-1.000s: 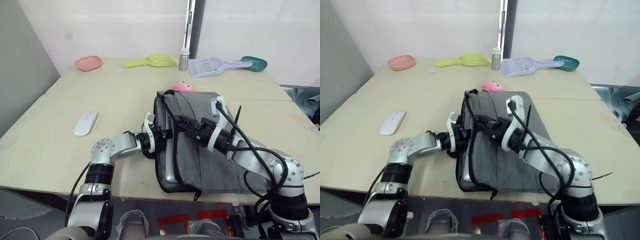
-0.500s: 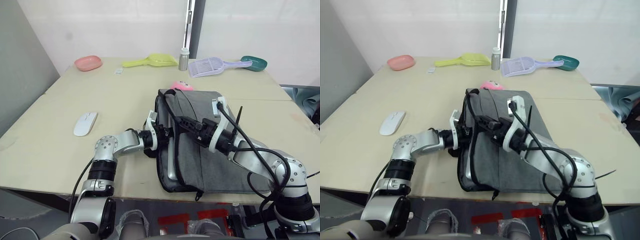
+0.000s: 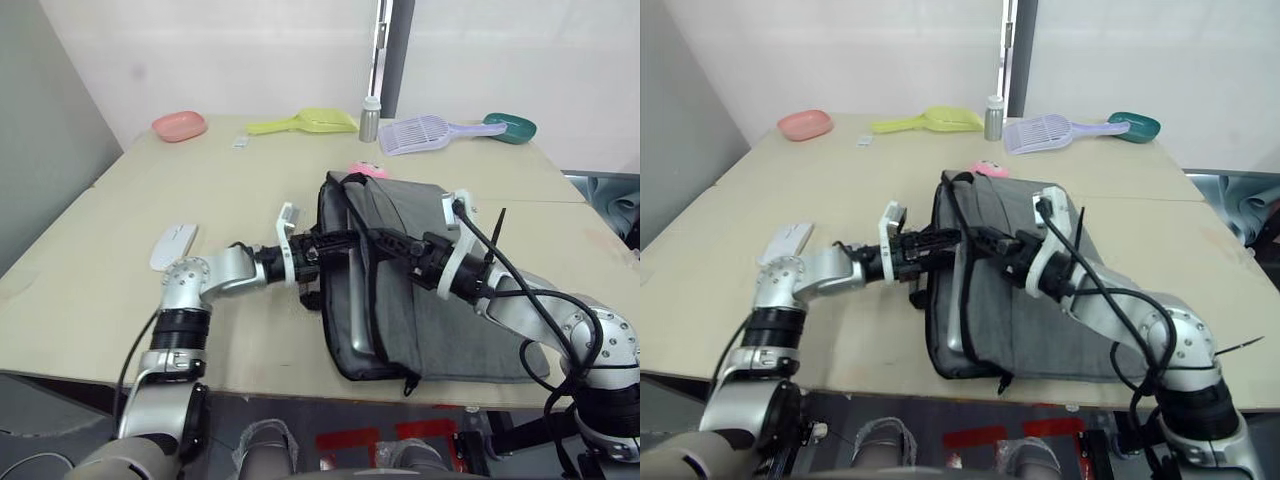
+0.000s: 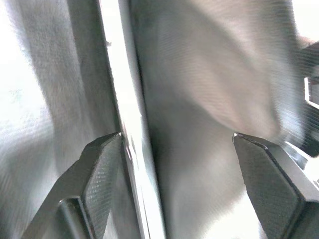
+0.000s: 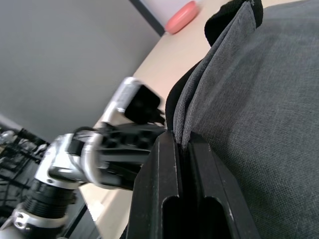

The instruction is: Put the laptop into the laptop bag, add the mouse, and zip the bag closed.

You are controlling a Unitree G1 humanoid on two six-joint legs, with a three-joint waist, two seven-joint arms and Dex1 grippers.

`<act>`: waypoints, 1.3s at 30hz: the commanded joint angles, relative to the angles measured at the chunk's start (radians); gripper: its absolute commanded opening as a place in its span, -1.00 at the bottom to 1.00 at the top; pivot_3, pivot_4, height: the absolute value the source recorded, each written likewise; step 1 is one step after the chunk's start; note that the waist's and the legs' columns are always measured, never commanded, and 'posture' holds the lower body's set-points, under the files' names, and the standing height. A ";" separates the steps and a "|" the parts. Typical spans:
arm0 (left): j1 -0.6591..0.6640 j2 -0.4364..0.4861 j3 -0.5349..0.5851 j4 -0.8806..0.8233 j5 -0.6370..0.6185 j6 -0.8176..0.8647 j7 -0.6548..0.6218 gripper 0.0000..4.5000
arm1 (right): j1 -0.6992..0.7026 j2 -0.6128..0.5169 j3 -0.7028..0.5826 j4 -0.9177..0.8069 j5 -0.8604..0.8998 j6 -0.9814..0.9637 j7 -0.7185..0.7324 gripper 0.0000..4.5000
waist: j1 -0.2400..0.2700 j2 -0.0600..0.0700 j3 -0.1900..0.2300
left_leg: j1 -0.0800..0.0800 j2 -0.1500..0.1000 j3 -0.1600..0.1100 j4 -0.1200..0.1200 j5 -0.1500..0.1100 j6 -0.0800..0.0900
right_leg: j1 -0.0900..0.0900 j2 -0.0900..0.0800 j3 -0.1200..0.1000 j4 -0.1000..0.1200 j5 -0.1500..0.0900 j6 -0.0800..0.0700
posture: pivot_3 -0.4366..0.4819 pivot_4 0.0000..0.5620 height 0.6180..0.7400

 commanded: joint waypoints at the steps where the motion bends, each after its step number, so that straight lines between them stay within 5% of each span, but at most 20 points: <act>1: -0.033 0.053 -0.017 -0.053 -0.127 -0.006 0.022 0.66 | -0.005 -0.027 -0.057 0.012 -0.002 -0.020 0.040 -1.00 | -0.001 0.000 0.000 | 0.000 0.000 0.000 0.000 0.000 0.000 | 0.000 0.000 0.000 0.000 0.000 0.000 | -0.05 -0.47 1.00; 11: -0.007 0.314 -0.013 -0.109 -0.192 0.024 -0.058 0.66 | -0.011 -0.068 -0.079 0.070 -0.043 -0.012 0.109 -1.00 | -0.002 0.000 0.000 | 0.001 0.000 0.000 0.001 0.000 0.000 | 0.000 0.000 0.000 0.002 0.000 0.000 | -0.05 -0.47 1.00; 18: 0.117 0.543 0.085 -0.269 0.096 0.072 -0.528 0.66 | 0.000 -0.062 -0.055 0.103 -0.082 0.006 0.139 -1.00 | -0.002 0.000 0.000 | 0.000 0.000 0.000 0.000 0.000 0.000 | 0.000 0.000 0.000 0.001 -0.002 -0.003 | -0.05 -0.47 1.00; 28: 0.291 0.767 0.155 -0.339 0.456 -0.110 -1.161 0.66 | -0.015 -0.013 -0.011 0.139 -0.154 0.053 0.160 -1.00 | -0.007 0.000 -0.001 | 0.002 0.000 0.001 -0.001 0.000 0.000 | 0.000 -0.001 0.000 0.001 -0.007 -0.012 | -0.05 -0.47 1.00; 39: 0.413 0.813 0.184 -0.325 0.631 -0.225 -1.379 0.66 | -0.016 -0.001 -0.011 0.133 -0.155 0.098 0.163 -1.00 | -0.006 0.000 -0.001 | 0.003 0.000 0.001 -0.004 0.000 0.000 | 0.000 0.000 0.000 0.001 -0.009 -0.014 | -0.05 -0.47 1.00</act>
